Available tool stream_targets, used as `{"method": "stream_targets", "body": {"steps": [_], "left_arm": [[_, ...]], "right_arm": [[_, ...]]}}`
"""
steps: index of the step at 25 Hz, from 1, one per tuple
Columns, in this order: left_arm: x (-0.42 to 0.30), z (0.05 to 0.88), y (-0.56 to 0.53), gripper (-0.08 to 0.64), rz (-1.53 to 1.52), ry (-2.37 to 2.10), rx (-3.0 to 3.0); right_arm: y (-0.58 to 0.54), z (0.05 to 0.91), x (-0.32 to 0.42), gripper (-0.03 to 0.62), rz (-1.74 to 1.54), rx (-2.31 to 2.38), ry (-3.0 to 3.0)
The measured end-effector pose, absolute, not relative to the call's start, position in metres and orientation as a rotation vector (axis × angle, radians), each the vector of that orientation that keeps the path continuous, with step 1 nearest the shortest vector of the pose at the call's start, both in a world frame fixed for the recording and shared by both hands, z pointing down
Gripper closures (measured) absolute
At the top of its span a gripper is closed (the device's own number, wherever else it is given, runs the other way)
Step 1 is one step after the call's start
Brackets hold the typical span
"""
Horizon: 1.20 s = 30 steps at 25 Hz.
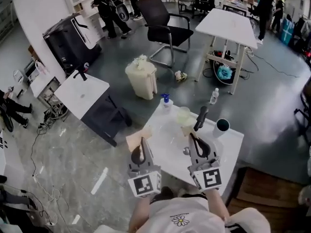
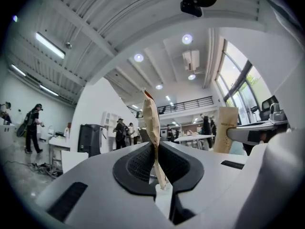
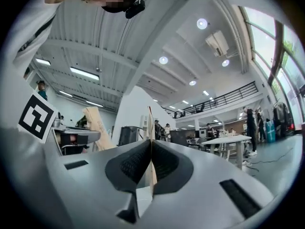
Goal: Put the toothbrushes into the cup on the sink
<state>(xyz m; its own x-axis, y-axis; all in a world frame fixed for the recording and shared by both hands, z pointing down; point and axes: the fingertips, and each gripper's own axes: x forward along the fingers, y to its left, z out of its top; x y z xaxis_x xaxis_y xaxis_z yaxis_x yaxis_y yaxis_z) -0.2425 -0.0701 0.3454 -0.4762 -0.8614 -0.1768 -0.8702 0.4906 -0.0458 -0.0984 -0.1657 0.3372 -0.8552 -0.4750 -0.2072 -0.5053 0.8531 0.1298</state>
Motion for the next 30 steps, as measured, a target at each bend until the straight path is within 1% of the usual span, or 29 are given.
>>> {"method": "stream_targets", "body": {"steps": [9,17,22,30], "left_arm": [[-0.165,0.327,-0.171,0.525,0.165,2.193,-1.979],[-0.157,0.33,-0.204,0.525,0.138,1.988,-2.162],[-0.157,0.332,-0.213,0.525,0.142,1.946,-2.225],[-0.149,0.327,-0.219,0.525,0.138,1.863,-2.244]], "right_arm": [[-0.207,0.331,-0.004,0.578,0.325,-1.294,2.676],[-0.205,0.324,0.045,0.578,0.358,-1.652,2.478],[-0.198,0.328,0.059,0.578,0.325,-1.76,2.427],[-0.204,0.328,0.053,0.578,0.315,-1.758,2.423]]}}
